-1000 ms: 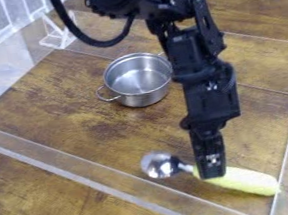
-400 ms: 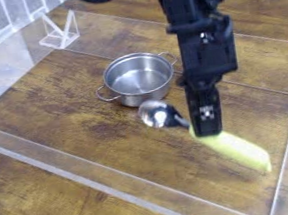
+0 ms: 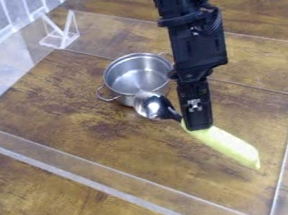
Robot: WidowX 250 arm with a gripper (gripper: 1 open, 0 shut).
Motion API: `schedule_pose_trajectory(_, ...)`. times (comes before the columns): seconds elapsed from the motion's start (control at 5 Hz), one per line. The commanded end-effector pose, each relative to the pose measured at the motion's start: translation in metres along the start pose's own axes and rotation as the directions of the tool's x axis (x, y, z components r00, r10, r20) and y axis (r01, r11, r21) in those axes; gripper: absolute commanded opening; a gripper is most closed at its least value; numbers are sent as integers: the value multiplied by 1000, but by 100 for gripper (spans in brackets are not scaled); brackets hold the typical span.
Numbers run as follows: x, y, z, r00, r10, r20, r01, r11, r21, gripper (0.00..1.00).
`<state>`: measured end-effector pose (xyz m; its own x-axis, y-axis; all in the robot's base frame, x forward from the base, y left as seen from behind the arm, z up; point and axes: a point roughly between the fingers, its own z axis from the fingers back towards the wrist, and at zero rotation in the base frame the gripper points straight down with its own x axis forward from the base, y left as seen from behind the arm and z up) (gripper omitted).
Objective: Move the green spoon to the left
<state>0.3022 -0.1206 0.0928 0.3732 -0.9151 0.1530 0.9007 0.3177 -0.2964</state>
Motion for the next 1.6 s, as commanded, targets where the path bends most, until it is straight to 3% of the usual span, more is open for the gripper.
schedule_pose_trajectory(0.0,1,6,6,998,-69,15,68,997,29,0)
schedule_pose_trajectory(0.2,-7,16,0,995,-99,6,99,995,22,0)
schedule_pose_trajectory(0.8,-38,37,22,997,55,50,-57,997,49,0)
schedule_pose_trajectory(1.2,-44,51,24,979,185,86,-191,979,68,0)
schedule_pose_trajectory(1.4,-47,49,31,974,206,90,-213,974,71,0)
